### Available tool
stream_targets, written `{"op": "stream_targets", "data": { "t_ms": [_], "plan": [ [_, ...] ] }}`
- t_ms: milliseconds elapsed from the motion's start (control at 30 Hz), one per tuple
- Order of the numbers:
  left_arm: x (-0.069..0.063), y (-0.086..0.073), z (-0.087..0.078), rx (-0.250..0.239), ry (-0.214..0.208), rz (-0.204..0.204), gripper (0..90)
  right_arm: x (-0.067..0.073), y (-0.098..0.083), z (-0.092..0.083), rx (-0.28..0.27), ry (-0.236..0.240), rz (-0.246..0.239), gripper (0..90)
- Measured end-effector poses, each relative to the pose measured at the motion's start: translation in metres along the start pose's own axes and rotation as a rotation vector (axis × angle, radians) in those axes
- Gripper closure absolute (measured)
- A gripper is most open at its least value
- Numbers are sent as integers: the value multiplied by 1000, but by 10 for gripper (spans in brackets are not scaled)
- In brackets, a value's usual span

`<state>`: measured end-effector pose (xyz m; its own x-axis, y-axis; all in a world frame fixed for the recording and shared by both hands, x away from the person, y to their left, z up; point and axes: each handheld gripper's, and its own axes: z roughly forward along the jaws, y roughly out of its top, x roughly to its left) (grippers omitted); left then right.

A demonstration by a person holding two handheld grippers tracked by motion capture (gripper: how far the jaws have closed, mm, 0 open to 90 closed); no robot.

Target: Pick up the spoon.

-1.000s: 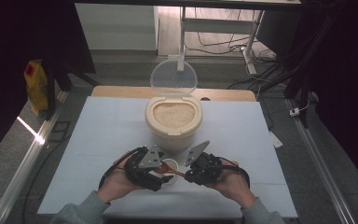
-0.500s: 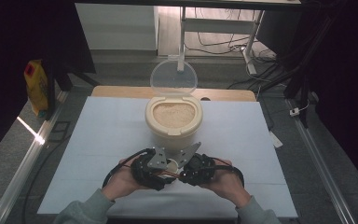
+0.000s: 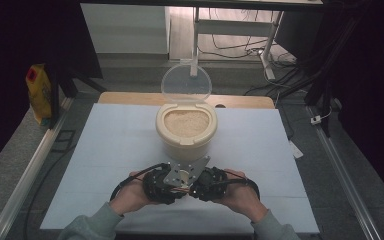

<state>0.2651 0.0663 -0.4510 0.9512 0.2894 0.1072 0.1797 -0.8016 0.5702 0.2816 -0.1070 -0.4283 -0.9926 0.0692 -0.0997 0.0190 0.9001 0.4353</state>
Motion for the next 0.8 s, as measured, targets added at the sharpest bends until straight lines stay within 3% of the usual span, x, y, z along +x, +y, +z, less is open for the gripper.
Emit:
{"op": "stream_targets", "data": {
  "t_ms": [267,433,533,800],
  "plan": [
    [-3,-1,1,30,-46,58,753,6,2,0,7,-14,-93,779],
    [-5,0,2,39,-51,63,797,5,2,0,-16,-36,-106,761],
    [-3,-2,2,43,-38,56,798,3,-1,-2,-61,-52,-63,743],
    [2,-4,-3,4,6,23,799,-16,-22,-20,-262,-106,168,568]
  ]
}}
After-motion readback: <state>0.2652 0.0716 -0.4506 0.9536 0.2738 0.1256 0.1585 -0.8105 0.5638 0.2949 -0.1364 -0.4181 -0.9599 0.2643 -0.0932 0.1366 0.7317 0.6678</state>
